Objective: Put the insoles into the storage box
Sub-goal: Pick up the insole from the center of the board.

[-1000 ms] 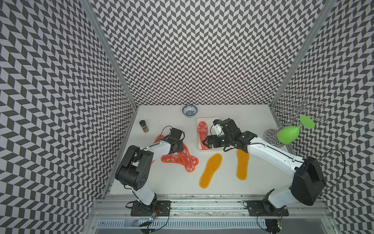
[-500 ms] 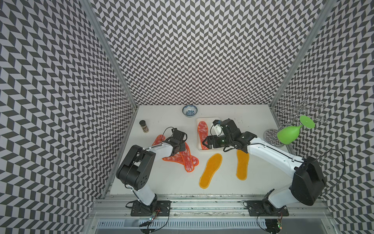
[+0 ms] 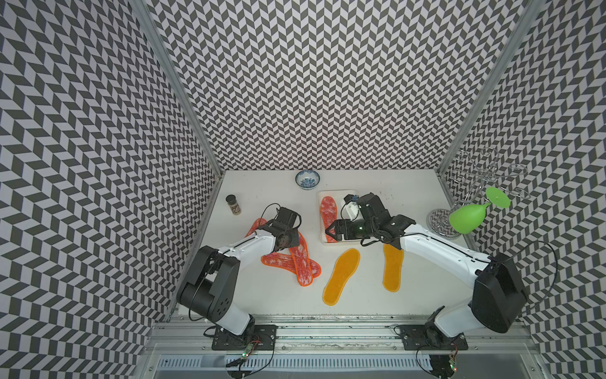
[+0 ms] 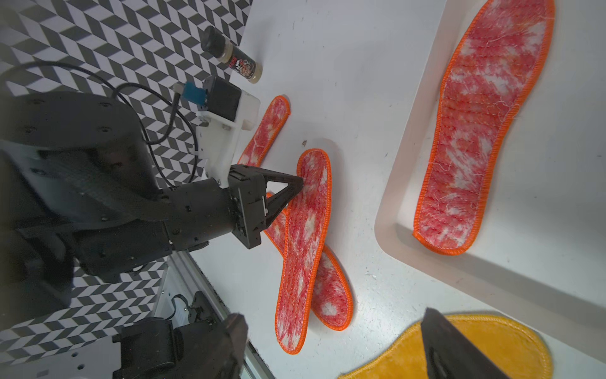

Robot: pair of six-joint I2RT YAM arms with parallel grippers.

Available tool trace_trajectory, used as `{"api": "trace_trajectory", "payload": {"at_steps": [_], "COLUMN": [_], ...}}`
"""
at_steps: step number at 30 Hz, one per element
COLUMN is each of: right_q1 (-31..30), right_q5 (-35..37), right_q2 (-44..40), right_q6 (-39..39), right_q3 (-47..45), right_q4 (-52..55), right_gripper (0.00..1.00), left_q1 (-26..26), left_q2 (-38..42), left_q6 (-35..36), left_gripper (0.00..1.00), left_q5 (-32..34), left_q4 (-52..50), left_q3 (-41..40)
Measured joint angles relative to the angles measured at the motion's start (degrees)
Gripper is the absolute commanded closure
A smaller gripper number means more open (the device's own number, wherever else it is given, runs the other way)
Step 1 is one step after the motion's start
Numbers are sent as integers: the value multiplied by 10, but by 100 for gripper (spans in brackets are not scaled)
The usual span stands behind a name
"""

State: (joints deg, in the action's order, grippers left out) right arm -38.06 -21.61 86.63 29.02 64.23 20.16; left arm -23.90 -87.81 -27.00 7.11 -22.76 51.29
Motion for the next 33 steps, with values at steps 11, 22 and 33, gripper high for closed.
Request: {"api": "trace_trajectory", "payload": {"at_steps": [11, 22, 33], "right_q1": [0, -2, -16], "right_q5": [-90, -155, -176], "right_q2": [14, 85, 98], "right_q6": [51, 96, 111], "right_q3": [-1, 21, 44], "right_q4": [-87, -155, -179], "right_gripper": [25, 41, 71], "left_q1": [12, -31, -42], "left_q2": [96, 129, 130], "left_q6": [18, 45, 55], "left_gripper": [100, 100, 100], "left_q5": [-16, -9, -3], "left_q4": [-70, -85, -90], "left_q3": [99, 133, 136]}}
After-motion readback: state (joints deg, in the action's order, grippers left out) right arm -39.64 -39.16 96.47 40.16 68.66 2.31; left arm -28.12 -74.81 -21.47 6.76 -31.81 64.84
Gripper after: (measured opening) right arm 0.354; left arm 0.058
